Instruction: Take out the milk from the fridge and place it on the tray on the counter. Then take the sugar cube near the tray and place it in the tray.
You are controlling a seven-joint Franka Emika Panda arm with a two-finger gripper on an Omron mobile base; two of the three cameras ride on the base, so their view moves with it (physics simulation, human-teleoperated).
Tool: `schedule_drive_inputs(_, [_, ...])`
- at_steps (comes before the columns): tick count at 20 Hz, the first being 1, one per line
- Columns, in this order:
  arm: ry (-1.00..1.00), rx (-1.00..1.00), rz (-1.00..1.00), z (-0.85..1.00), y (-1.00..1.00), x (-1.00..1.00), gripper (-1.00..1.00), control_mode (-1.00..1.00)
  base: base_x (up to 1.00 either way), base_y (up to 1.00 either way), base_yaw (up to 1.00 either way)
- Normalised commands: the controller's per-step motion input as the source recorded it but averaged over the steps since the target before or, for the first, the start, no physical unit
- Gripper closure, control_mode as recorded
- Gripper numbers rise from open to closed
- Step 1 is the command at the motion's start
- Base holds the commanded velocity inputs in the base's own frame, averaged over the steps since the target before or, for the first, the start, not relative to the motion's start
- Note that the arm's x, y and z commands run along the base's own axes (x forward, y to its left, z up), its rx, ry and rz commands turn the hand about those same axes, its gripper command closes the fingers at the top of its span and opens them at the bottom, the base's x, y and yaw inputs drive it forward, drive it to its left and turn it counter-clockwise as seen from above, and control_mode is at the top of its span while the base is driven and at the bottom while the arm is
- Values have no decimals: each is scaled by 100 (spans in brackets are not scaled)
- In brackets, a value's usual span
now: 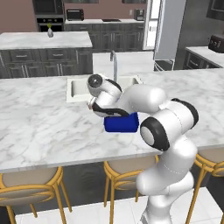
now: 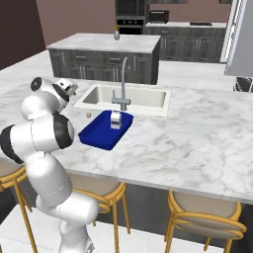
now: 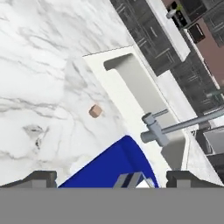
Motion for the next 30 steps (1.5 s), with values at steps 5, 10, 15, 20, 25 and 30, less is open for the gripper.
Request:
schedule_drive_inputs(5, [20,4,-25,4,6,2,-100,-100,0,0,0])
schedule_drive_inputs(10, [20,18,-1,11,0,11,-100,-100,0,0,0])
schedule_drive_inputs(15, [19,17,0,7,0,20,-100,-100,0,0,0])
schedule_drive_inputs(20, [11,6,0,-13,-11,19,-100,-100,0,0,0])
schedule_drive_inputs(25, [10,3,0,-25,-2,40,-100,-100,0,0,0])
schedule_drive_inputs(30, [15,6,0,-28,-3,39,-100,-100,0,0,0])
